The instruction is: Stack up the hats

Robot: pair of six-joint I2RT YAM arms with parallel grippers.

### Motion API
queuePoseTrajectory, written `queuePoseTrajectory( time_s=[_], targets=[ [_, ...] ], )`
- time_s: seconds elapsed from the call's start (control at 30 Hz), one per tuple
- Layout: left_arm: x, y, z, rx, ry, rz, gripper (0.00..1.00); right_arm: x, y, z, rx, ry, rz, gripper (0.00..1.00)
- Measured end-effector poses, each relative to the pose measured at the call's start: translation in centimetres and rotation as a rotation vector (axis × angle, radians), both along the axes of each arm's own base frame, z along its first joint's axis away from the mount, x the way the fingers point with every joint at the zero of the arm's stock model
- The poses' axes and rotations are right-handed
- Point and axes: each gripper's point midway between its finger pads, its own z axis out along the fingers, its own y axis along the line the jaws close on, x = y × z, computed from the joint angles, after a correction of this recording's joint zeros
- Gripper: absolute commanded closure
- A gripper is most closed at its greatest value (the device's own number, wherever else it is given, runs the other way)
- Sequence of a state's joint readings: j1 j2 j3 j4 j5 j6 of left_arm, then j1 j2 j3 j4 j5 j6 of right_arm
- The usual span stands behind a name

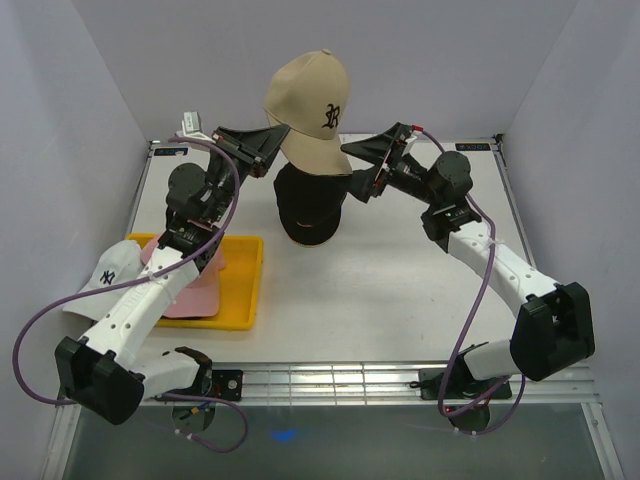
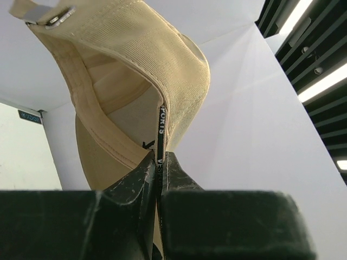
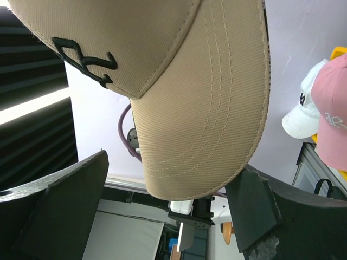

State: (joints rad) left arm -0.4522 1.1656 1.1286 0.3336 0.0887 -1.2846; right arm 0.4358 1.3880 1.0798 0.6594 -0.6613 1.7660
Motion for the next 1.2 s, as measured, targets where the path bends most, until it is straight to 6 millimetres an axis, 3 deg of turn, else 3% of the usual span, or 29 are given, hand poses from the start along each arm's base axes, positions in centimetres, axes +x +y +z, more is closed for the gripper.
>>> queuePoseTrajectory(
  time_s=[0.2,0.53,0.8,1.0,1.2],
  targets=[
    [0.4,0.2,-1.9,-0.035,-0.002,-0.035,1.00,-0.2,0.9,-1.1,0.024,0.061,-0.013,0.19],
    [0.7,0.2,-3.7,-0.052,-0.005,-0.113,1.00,-0.1,1.8,-3.0,0.060,0.124,-0.075,0.48],
    [0.8,0.7,-6.0,-0.047,0.035,-0.142,1.00,0.0,1.9,-4.3,0.101,0.152,-0.152,0.54],
    [0.8,0.9,-7.8,-0.040,0.063,-0.156,1.00,0.0,2.0,-3.9,0.155,0.150,-0.197,0.62],
    [0.7,1.1,-8.0,-0.032,0.064,-0.180,1.00,0.1,2.6,-3.6,0.207,0.139,-0.194,0.82]
  ],
)
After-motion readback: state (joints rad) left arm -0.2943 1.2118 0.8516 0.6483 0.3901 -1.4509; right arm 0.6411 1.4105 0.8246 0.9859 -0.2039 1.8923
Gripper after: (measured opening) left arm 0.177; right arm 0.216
